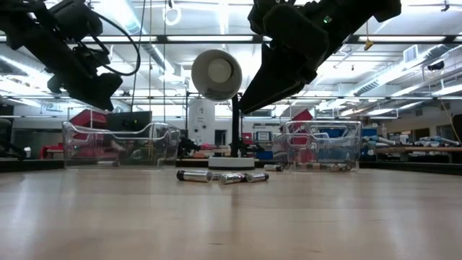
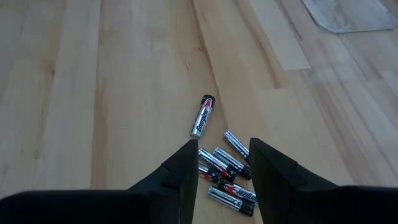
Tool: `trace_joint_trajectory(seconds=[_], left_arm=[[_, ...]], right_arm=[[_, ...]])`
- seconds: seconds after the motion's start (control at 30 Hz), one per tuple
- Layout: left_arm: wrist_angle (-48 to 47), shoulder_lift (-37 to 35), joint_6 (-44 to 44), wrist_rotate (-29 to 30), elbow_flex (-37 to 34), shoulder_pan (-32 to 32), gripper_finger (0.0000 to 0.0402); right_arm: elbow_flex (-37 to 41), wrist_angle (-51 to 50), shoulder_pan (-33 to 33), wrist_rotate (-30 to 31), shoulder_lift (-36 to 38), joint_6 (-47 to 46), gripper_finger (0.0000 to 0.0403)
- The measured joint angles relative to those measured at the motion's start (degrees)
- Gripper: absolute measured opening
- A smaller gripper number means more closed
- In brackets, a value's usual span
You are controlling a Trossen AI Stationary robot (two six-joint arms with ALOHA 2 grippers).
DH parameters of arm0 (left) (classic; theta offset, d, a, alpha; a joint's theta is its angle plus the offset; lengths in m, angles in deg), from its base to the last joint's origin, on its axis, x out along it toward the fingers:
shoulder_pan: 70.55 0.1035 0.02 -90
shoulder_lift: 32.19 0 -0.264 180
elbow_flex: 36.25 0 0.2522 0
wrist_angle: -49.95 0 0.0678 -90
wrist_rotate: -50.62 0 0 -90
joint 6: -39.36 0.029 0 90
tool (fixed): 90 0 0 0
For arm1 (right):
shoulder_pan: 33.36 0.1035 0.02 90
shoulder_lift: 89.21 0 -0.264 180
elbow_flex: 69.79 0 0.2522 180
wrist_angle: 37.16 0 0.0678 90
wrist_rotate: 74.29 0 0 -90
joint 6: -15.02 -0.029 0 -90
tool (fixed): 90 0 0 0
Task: Sort batteries
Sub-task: Put the silver battery in the transparent bin
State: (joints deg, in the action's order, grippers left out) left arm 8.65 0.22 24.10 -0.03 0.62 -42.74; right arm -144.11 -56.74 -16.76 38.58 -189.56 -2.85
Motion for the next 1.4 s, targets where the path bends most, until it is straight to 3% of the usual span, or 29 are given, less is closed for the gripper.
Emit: trace_joint_trajectory(seconds=[0.07,0.13,0.2,0.33,0.4,0.43,0.7,0.87,1.07,1.4], left_arm=[[0.5,0.0,0.1,-1.0,0.0,0.0,0.0111],[2.7,-0.1,0.2,-6.2,0.0,-0.2,0.0112],[7.0,-0.4,1.1,-17.4,0.0,-0.6,0.0112],[19.8,-0.5,3.4,-47.4,0.0,-3.6,0.0112],[25.3,-0.5,2.8,-56.4,0.0,-6.5,0.0112],[27.0,-0.6,2.6,-57.3,0.1,-8.3,0.0112],[29.7,3.6,8.2,-49.0,-0.7,-24.5,0.0099],[44.0,12.2,10.7,-41.7,-5.1,-31.8,0.0099],[57.1,25.3,15.0,-40.0,-6.2,-35.1,0.0099],[68.7,47.8,17.6,-35.9,-6.1,-36.6,0.0099]], right_arm=[[0.0,0.0,0.0,0.0,0.0,0.0,0.0128],[0.0,0.0,0.0,0.0,0.0,0.0,0.0128],[0.0,0.0,0.0,0.0,0.0,0.0,0.0128],[0.0,0.0,0.0,0.0,0.0,0.0,0.0128],[0.0,0.0,0.0,0.0,0.0,0.1,0.0128],[0.0,0.0,0.0,0.0,0.0,0.3,0.0129],[0.0,0.2,0.0,0.0,0.0,1.2,0.0128],[0.0,0.2,-0.2,0.0,0.0,1.6,0.0128],[0.0,-0.4,-0.2,0.0,0.0,1.6,0.0128],[0.0,-4.8,-0.2,0.0,0.0,1.4,0.0129]])
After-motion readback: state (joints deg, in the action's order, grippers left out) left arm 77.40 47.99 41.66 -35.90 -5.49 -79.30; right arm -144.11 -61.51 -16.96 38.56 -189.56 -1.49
